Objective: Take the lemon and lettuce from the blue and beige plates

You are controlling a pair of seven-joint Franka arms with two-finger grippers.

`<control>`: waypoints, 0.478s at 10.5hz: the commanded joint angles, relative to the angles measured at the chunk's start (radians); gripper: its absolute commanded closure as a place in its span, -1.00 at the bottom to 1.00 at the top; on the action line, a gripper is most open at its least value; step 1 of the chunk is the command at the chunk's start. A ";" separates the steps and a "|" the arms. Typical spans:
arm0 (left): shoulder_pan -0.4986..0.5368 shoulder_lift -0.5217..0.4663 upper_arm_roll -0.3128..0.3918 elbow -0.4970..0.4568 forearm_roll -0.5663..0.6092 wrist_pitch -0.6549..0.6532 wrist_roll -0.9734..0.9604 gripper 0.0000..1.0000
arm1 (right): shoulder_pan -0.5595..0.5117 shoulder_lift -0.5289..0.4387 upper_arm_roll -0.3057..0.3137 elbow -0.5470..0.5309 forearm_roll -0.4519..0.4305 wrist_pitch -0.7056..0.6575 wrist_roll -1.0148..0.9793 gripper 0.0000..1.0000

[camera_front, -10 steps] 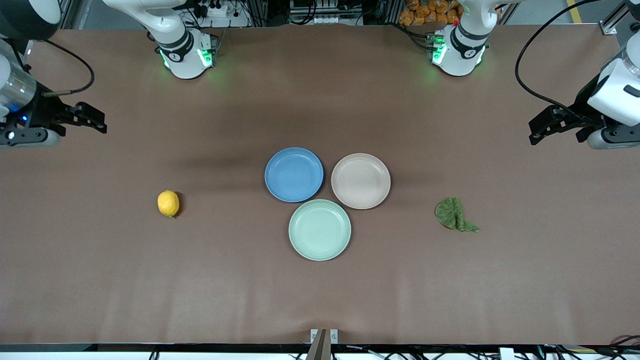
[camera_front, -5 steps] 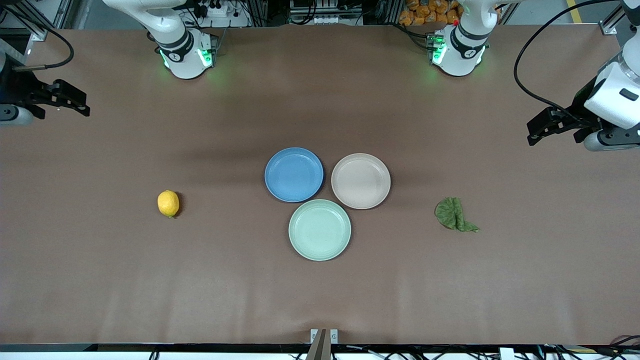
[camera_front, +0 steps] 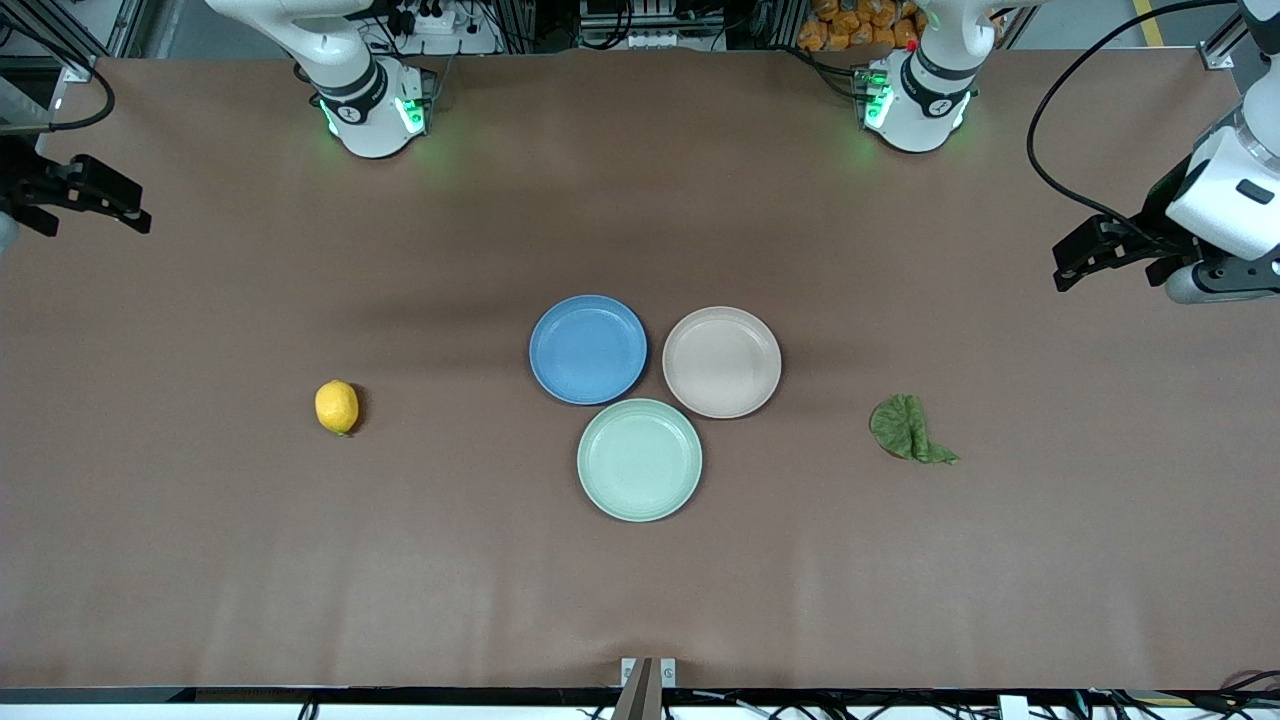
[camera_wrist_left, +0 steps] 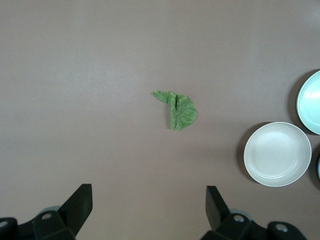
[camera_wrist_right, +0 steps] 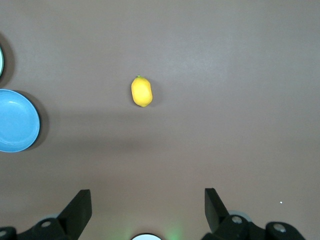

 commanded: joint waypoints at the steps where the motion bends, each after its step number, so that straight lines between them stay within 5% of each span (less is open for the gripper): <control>1: -0.002 -0.011 0.010 -0.012 -0.023 0.000 0.013 -1.00 | -0.013 0.029 -0.004 0.046 -0.006 -0.018 -0.001 -1.00; 5: 0.002 -0.016 0.013 -0.006 -0.017 0.000 0.007 -1.00 | -0.013 0.035 -0.013 0.050 -0.006 -0.001 -0.003 -1.00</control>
